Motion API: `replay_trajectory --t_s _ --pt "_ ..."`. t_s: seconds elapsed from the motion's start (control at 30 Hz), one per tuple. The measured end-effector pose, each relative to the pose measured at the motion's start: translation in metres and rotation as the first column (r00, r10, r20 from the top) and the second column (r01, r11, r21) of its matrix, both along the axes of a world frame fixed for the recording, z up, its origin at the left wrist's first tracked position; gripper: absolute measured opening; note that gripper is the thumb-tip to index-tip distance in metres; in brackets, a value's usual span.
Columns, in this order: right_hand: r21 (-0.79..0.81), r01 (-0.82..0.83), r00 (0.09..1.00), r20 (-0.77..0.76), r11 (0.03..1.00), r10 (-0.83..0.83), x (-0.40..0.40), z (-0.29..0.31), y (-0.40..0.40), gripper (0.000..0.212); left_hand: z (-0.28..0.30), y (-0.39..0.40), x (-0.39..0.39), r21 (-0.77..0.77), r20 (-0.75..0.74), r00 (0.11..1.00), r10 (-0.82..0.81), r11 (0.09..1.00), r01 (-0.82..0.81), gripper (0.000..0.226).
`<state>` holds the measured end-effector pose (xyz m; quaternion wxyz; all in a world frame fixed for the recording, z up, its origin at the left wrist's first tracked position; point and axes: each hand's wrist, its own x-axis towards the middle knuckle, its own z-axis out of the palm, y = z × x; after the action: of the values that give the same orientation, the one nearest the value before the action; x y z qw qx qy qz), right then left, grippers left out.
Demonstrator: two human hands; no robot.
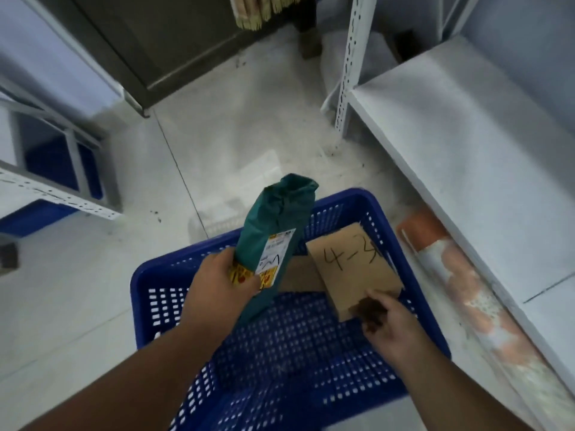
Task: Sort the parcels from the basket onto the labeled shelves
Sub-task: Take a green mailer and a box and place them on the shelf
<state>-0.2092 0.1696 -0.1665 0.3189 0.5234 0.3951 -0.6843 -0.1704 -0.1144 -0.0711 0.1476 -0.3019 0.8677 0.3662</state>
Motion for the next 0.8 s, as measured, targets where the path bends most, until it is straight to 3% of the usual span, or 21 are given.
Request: replay_trajectory --t_s 0.1,0.27,0.37,0.57,0.7,0.8 --pt "-0.060 0.019 0.997 -0.073 0.998 -0.023 -0.011 0.057 0.006 0.008 0.035 0.000 0.000 0.015 -0.054 0.998 0.038 0.999 -0.038 0.064" --pt "-0.051 -0.021 0.964 -0.266 0.998 0.006 -0.033 0.159 0.020 0.029 0.107 -0.001 -0.013 0.145 -0.092 0.983 0.156 0.979 -0.142 0.041" --pt "-0.020 -0.040 0.945 -0.325 0.999 0.031 -0.047 0.222 0.029 0.060 0.150 -0.001 -0.026 0.165 -0.136 0.972 0.192 0.972 -0.169 0.041" --pt "-0.015 -0.047 0.887 -0.460 0.999 0.035 -0.078 0.353 0.033 0.035 0.263 -0.007 -0.056 0.075 -0.252 0.963 0.098 0.994 -0.081 0.040" --pt "0.048 0.010 0.830 -0.557 0.999 0.019 -0.093 0.442 0.025 0.070 0.344 -0.026 -0.080 0.090 -0.309 0.949 0.065 0.995 -0.039 0.038" --pt "0.023 0.033 0.789 -0.614 0.999 -0.012 -0.095 0.513 0.014 0.081 0.409 -0.044 -0.098 0.126 -0.337 0.941 0.040 0.992 0.003 0.036"
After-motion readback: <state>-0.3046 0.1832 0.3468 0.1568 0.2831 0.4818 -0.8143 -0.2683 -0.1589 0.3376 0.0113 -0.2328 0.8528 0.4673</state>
